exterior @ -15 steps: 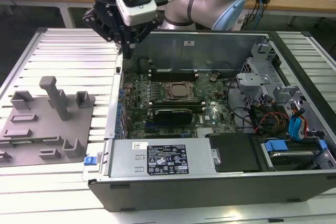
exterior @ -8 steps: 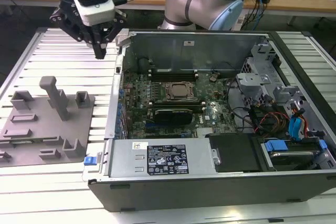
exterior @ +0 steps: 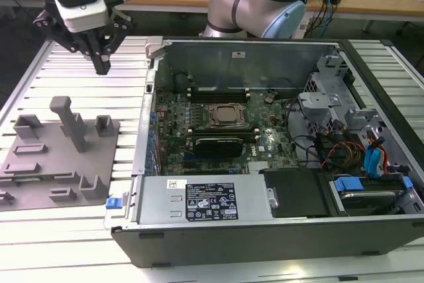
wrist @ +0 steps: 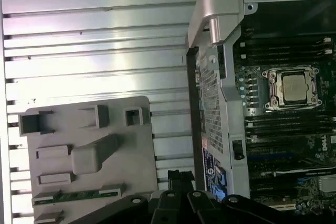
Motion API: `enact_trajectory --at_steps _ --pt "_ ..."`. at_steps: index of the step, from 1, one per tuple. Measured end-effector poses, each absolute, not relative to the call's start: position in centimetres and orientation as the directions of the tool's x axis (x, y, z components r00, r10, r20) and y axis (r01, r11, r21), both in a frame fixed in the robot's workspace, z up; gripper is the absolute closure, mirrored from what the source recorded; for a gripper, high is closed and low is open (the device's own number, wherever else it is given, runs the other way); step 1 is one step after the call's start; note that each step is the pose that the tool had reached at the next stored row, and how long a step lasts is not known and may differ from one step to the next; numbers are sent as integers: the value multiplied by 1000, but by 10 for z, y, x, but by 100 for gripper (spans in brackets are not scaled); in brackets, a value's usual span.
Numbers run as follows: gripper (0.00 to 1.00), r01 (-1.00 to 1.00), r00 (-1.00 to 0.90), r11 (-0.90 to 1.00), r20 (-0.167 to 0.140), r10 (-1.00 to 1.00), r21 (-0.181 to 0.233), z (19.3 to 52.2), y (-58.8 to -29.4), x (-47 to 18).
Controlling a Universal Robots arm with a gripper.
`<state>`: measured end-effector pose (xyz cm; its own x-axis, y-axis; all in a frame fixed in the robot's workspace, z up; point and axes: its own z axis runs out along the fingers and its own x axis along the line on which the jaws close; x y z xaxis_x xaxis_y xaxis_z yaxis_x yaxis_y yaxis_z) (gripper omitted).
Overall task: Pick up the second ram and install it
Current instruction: 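Reach for the second ram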
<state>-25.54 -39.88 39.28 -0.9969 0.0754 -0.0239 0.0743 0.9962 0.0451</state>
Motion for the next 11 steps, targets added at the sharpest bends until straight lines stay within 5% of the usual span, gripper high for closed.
enact_trajectory --at_steps 11 --pt "89 74 -997 996 -24 75 46 392 -400 -328"
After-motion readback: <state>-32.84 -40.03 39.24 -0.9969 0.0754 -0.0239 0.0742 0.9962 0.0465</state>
